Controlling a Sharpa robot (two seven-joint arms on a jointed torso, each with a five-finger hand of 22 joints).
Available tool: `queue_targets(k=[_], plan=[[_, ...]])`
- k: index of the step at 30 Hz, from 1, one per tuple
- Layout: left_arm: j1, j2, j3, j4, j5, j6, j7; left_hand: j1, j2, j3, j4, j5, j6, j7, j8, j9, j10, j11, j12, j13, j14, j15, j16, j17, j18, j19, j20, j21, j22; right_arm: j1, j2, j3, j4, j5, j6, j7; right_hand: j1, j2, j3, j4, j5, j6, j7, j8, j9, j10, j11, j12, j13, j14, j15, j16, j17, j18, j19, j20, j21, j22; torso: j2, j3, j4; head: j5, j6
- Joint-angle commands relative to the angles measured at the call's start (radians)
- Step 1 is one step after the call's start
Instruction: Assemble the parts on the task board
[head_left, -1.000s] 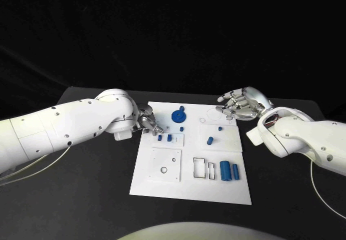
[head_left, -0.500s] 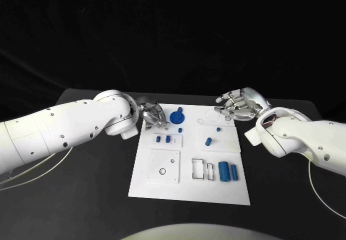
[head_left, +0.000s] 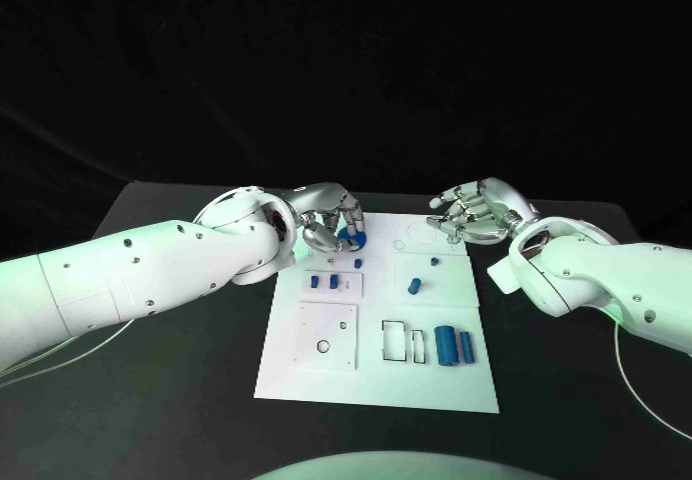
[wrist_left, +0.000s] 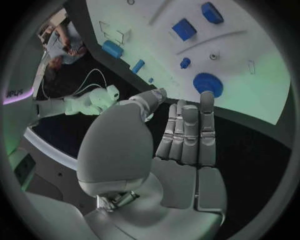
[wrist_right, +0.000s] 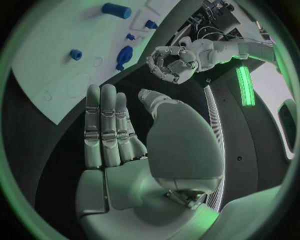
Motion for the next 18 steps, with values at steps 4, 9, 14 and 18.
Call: queue_targets(k=[4,9,14,18], plan=[[-0.008,0.036,-0.006,-0.04,-0.255,0.044,0.068,-0.023,0.003,-0.008,-0.03,-0.052,0.019,-0.005,-0.031,-0.032,-0.008,-0.004,-0.044,-0.049,0.018,-0.009,0.043,0.007,0.013,0.03,-0.01,0.046,0.035,-0.001,0.002,0.0,0.003,-0.01,0.009,0.01,-0.008,0.002,-0.002,-0.006,0.005,-0.005,0.002,0.005,0.001,-0.004,0.001,-0.006,-0.001,0.002,0.002,-0.004,0.001,0.004,0.006,0.0,-0.004,-0.001,0.002,0.0005,-0.0014,-0.001,0.003],[-0.013,0.058,-0.009,-0.067,-0.305,0.096,0.059,-0.033,0.005,-0.019,-0.038,-0.06,0.04,-0.005,-0.035,-0.04,-0.002,-0.005,-0.056,-0.066,0.028,-0.012,0.062,0.007,0.007,0.05,-0.013,0.081,0.057,-0.001,0.003,0.0,0.004,-0.01,0.009,0.009,-0.008,0.002,-0.002,-0.006,0.005,-0.005,0.002,0.005,0.001,-0.004,0.001,-0.006,-0.001,0.002,0.002,-0.004,0.001,0.004,0.006,0.0,-0.004,-0.001,0.003,0.0012,-0.0021,-0.002,0.003],[-0.015,0.077,-0.011,-0.092,-0.327,0.132,0.052,-0.033,0.009,-0.017,-0.043,-0.052,0.052,-0.003,-0.039,-0.047,0.005,-0.004,-0.064,-0.077,0.039,-0.011,0.079,0.015,0.003,0.062,-0.014,0.103,0.071,-0.001,0.004,0.0,0.003,-0.011,0.008,0.009,-0.008,0.002,-0.002,-0.006,0.005,-0.005,0.002,0.005,0.001,-0.004,0.001,-0.006,-0.001,0.002,0.002,-0.004,0.001,0.004,0.006,0.0,-0.004,-0.001,0.002,0.0014,-0.0007,-0.005,0.001],[-0.017,0.09,-0.011,-0.107,-0.336,0.142,0.05,-0.034,0.011,-0.013,-0.046,-0.045,0.061,-0.001,-0.042,-0.051,0.012,-0.003,-0.07,-0.086,0.049,-0.01,0.092,0.023,0.0,0.072,-0.013,0.12,0.081,-0.001,0.005,0.0,0.003,-0.011,0.007,0.01,-0.006,0.002,-0.001,-0.008,0.006,-0.006,0.002,0.005,0.0,-0.004,0.002,-0.007,-0.003,0.001,0.002,-0.006,0.003,0.004,0.006,0.0,-0.005,-0.003,0.001,0.0008,0.0005,-0.006,-0.001]])
